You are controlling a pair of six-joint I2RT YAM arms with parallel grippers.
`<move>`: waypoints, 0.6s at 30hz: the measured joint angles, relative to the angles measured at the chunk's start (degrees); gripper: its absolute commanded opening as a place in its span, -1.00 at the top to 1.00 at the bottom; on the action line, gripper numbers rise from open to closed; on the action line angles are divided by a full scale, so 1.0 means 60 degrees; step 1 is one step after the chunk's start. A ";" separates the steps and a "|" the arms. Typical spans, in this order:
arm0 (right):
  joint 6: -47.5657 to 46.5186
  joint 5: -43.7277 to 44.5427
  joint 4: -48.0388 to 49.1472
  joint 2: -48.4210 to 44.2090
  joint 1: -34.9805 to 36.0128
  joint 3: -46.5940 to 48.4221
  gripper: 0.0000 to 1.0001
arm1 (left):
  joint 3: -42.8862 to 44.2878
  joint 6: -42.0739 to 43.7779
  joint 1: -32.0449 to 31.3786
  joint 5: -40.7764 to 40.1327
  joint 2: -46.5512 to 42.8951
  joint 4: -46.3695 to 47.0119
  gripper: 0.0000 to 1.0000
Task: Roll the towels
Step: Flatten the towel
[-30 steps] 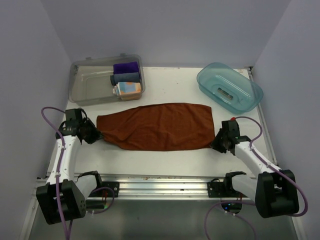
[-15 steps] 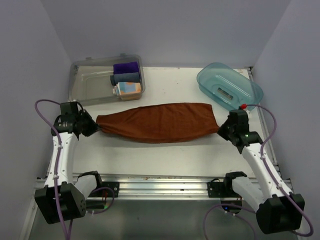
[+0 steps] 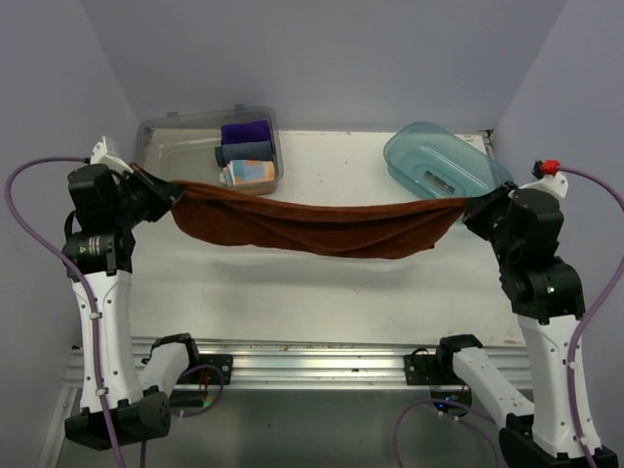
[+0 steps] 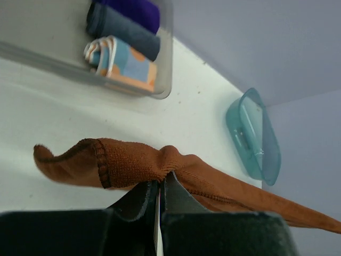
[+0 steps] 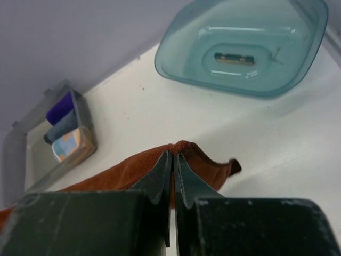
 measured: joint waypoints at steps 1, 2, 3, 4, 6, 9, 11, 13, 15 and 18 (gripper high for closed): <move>-0.0073 0.0084 -0.0131 -0.0036 0.0000 0.0372 1.00 | 0.0342 -0.0011 0.0000 0.0040 -0.0036 0.0055 1.00; -0.0138 0.0168 -0.0219 -0.0113 0.0000 0.0714 1.00 | 0.0637 -0.0018 0.0000 0.0084 -0.0095 0.0113 1.00; -0.0189 0.0255 -0.0306 -0.0182 0.0000 0.0973 1.00 | 0.0889 -0.0029 0.0000 0.0138 -0.0160 0.0164 1.00; -0.0251 0.0342 -0.0423 -0.0270 0.0000 0.1279 1.00 | 0.1107 -0.0036 0.0000 0.0204 -0.0229 0.0208 1.00; -0.0342 0.0495 -0.0612 -0.0503 0.0000 0.1774 1.00 | 0.1453 -0.0036 0.0000 0.0317 -0.0350 0.0248 1.00; -0.0470 0.0678 -0.0940 -0.0816 0.0000 0.2426 1.00 | 0.1792 -0.0033 0.0000 0.0484 -0.0605 0.0251 1.00; -0.0554 0.0816 -0.1151 -0.0973 0.0000 0.2805 1.00 | 0.1927 -0.0025 0.0000 0.0568 -0.0816 0.0237 1.00; -0.0645 0.0896 -0.1406 -0.1100 0.0000 0.3133 1.00 | 0.2044 -0.0015 0.0000 0.0597 -0.1042 0.0219 1.00; -0.0703 0.1013 -0.1690 -0.1209 0.0000 0.3450 1.00 | 0.2208 0.0011 0.0000 0.0586 -0.1319 0.0168 1.00; -0.0772 0.1071 -0.1982 -0.1395 0.0000 0.3905 1.00 | 0.2444 0.0095 -0.0007 0.0401 -0.1814 0.0029 1.00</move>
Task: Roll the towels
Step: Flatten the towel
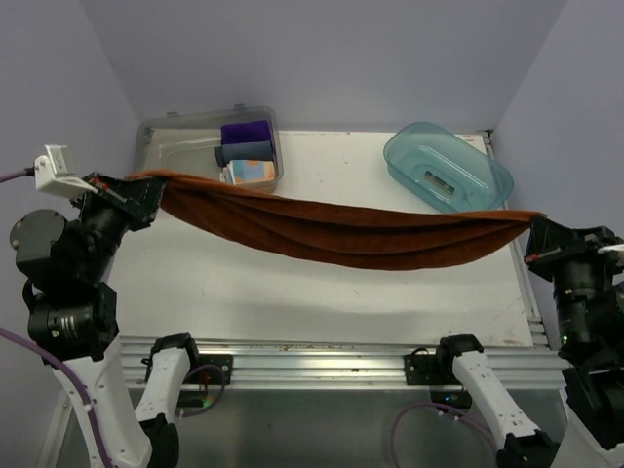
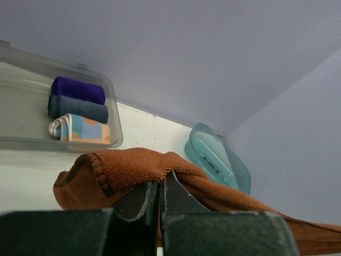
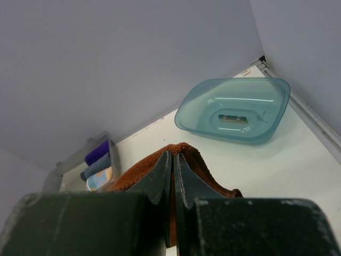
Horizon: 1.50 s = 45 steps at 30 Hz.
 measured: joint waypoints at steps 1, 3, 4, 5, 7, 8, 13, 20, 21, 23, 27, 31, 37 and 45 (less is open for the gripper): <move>-0.0018 0.0007 -0.0109 -0.0084 0.0000 0.0138 1.00 | 0.0058 0.0025 -0.0018 -0.0109 -0.0215 -0.0051 1.00; -0.0055 0.0004 -0.0248 -0.0266 0.0000 0.0328 1.00 | 0.0131 0.0080 -0.0091 -0.0302 -0.0634 -0.0135 1.00; -0.0076 0.0000 -0.0310 -0.0379 0.0000 0.0401 1.00 | 0.0142 0.0098 -0.0149 -0.0426 -0.0849 -0.0164 1.00; -0.0087 -0.0011 -0.0364 -0.0492 0.0000 0.0452 1.00 | 0.0142 0.0109 -0.0186 -0.0492 -0.1005 -0.0211 1.00; -0.0091 -0.0036 -0.0514 -0.0725 0.0000 0.0470 1.00 | 0.0102 0.0153 -0.0215 -0.0678 -0.1392 -0.0299 1.00; -0.0091 -0.0040 -0.0630 -0.0827 0.0000 0.0477 1.00 | 0.0055 0.0157 -0.0222 -0.0761 -0.1581 -0.0306 1.00; -0.0076 -0.0073 -0.1060 -0.1067 0.0000 0.0331 1.00 | -0.0113 0.0157 -0.0248 -0.1515 -0.2335 -0.0448 1.00; -0.0033 -0.0219 -0.1322 -0.0976 0.0000 -0.0474 1.00 | -0.1093 0.0153 -0.0255 -0.1712 -0.2189 -0.0310 1.00; -0.0029 -0.0262 -0.1326 -0.0907 0.0000 -0.0503 1.00 | -0.1228 0.0168 -0.0255 -0.1453 -0.1880 -0.0302 1.00; -0.0029 -0.0280 -0.1293 -0.0765 0.0000 -0.0499 1.00 | -0.1402 0.0219 -0.0255 -0.0812 -0.1129 -0.0204 1.00; -0.0058 -0.0277 -0.1315 -0.0463 0.0000 -0.0346 1.00 | -0.2215 0.0364 -0.0255 0.0404 0.0153 0.0237 1.00; -0.0135 -0.0273 -0.1311 -0.0244 0.0000 0.0044 1.00 | -0.2164 0.0528 -0.0255 0.1020 0.0288 0.0219 1.00; -0.0284 -0.0266 -0.1322 -0.0204 0.0000 0.0557 1.00 | -0.0612 0.0674 -0.0255 0.1348 0.0120 0.0521 1.00; -0.0331 -0.0182 -0.1402 -0.0259 0.0033 0.1479 1.00 | 0.0696 0.0780 -0.0255 0.1326 -0.0350 -0.0040 1.00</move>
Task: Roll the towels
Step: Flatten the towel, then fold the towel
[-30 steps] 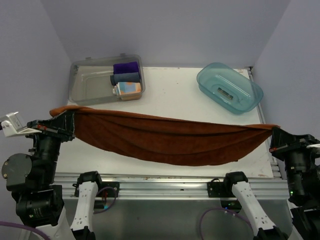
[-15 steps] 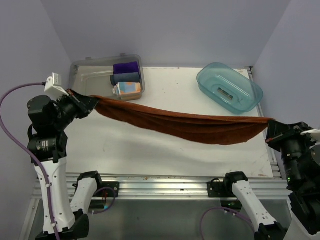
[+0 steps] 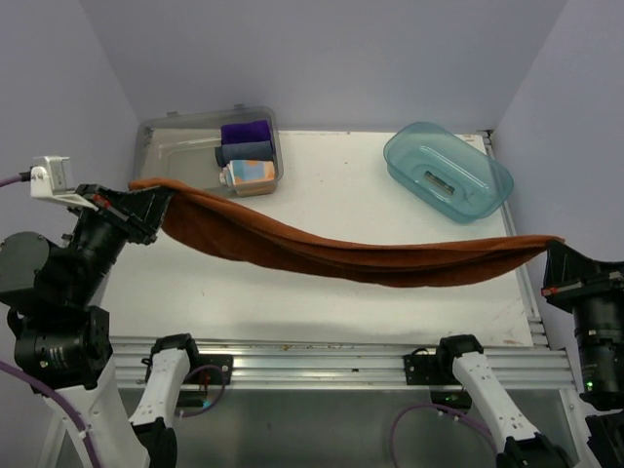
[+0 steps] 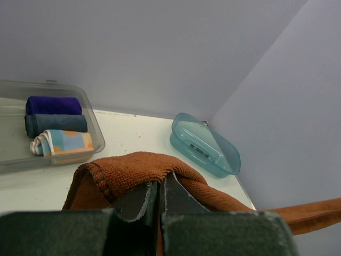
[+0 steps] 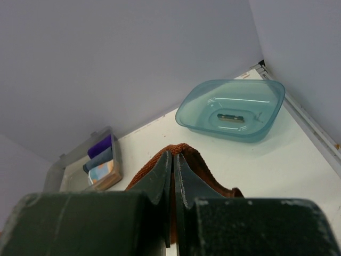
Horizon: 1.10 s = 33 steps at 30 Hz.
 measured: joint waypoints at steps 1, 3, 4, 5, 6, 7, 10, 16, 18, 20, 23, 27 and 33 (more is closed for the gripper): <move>0.0000 0.0000 -0.0033 -0.0026 0.0015 0.0091 1.00 | 0.0266 0.0029 0.0000 -0.0106 -0.0004 -0.0244 1.00; 0.0007 0.0000 -0.0142 -0.0109 0.0033 0.0237 1.00 | 0.0637 0.0044 -0.0095 -0.0430 -0.0142 -0.0525 1.00; 0.0011 0.0000 -0.0204 -0.0171 0.0044 0.0273 1.00 | 0.0761 0.0022 -0.0204 -0.0656 -0.0277 -0.0681 1.00; 0.0022 0.0000 -0.0255 -0.0244 0.0047 0.0273 1.00 | 0.0871 -0.0029 -0.0280 -0.0845 -0.0437 -0.0834 1.00; 0.0033 -0.0004 -0.0288 -0.0313 0.0047 0.0240 1.00 | 0.0911 -0.0069 -0.0328 -0.1009 -0.0583 -0.0925 1.00; 0.0044 0.0000 -0.0291 -0.0423 0.0047 0.0131 1.00 | 0.0914 -0.0160 -0.0357 -0.1191 -0.0787 -0.1009 1.00; 0.0091 0.0091 -0.0178 -0.0889 0.0047 -0.0871 1.00 | 0.0605 -0.0419 -0.0386 -0.1716 -0.1344 -0.1166 1.00; 0.0295 0.0120 0.0670 -0.1115 0.0051 -0.4776 1.00 | -0.2692 -0.0732 -0.0393 -0.2714 -0.1341 -0.1005 1.00; 0.0393 0.0106 0.1384 -0.0703 0.0051 -0.6258 1.00 | -0.4233 -0.0885 -0.0390 -0.2896 -0.0699 -0.0721 1.00; 0.0481 0.0073 0.2149 0.0098 0.0047 -0.7446 1.00 | -0.5603 -0.1056 -0.0390 -0.3071 0.0248 -0.0361 1.00; 0.0557 0.0106 0.3690 0.2291 0.0051 -0.8506 1.00 | -0.6761 -0.1198 -0.0390 -0.3322 0.1902 -0.0004 1.00; 0.0656 0.0109 0.5665 0.5992 0.0051 -0.8579 1.00 | -0.6805 -0.1297 -0.0386 -0.3508 0.3796 0.0743 1.00; 0.0703 0.0047 0.6725 0.8597 0.0051 -0.7989 1.00 | -0.6444 -0.1290 -0.0364 -0.3552 0.6175 0.1676 1.00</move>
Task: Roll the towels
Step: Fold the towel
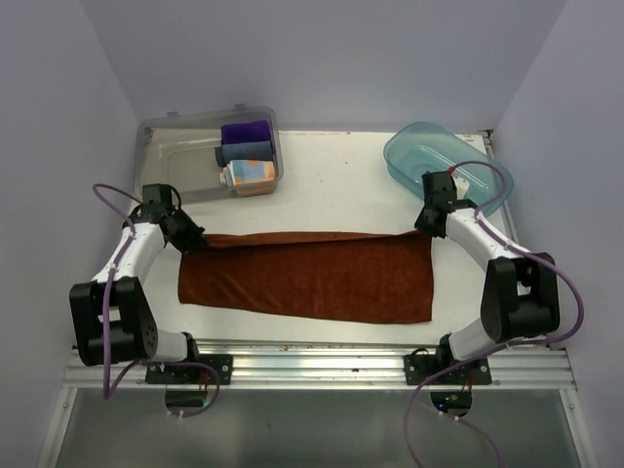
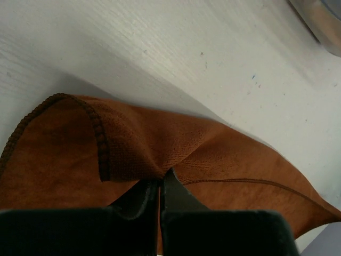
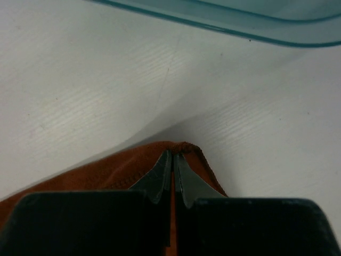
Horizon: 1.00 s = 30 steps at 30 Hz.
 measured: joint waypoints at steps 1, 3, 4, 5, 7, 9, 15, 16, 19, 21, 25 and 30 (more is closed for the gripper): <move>0.0004 -0.0015 0.0124 0.0087 0.0000 0.0087 1.00 | 0.0000 0.0000 0.0004 0.0004 0.0168 0.0095 0.99; 0.0007 -0.0117 0.0335 0.0135 0.0000 0.0233 1.00 | 0.0000 0.0004 0.0055 0.0047 0.0397 0.0229 0.93; 0.0011 -0.0146 0.0412 0.0131 0.0000 0.0291 1.00 | 0.0004 0.0004 0.0091 0.0073 0.0506 0.0317 0.92; 0.0007 -0.0160 0.0481 0.0131 0.0000 0.0328 1.00 | 0.0033 0.0004 0.0135 0.0106 0.0623 0.0375 0.90; 0.0007 -0.0189 0.0652 0.0131 0.0000 0.0350 1.00 | 0.0102 0.0004 0.0193 0.0142 0.0841 0.0477 0.89; 0.0007 -0.0215 0.0681 0.0131 0.0000 0.0346 1.00 | 0.0153 0.0007 0.0215 0.0160 0.0998 0.0572 0.89; 0.0015 -0.0423 0.0729 -0.0040 0.0000 0.0127 1.00 | 0.0193 0.0106 0.0284 0.0277 0.1118 0.0634 0.91; 0.0015 -0.0437 0.0710 -0.0109 0.0000 0.0066 1.00 | 0.0193 0.0175 0.0306 0.0295 0.1115 0.0634 0.91; 0.0055 -0.0521 0.0703 -0.0484 0.0000 -0.0233 1.00 | 0.0193 0.0284 0.0361 0.0295 0.0998 0.0499 0.92; 0.0076 -0.0616 0.0594 -0.0801 0.0000 -0.0441 1.00 | 0.0193 0.0364 0.0393 0.0299 0.0816 0.0379 0.92; 0.0178 -0.0849 0.0404 -0.1789 0.0000 -0.0976 1.00 | 0.0127 0.0528 0.0481 0.0379 0.0226 0.0146 0.92; 0.0364 -0.1184 -0.0291 -0.3279 0.0000 -0.1810 1.00 | -0.0182 0.0725 0.0543 0.0441 -0.0390 -0.0302 0.94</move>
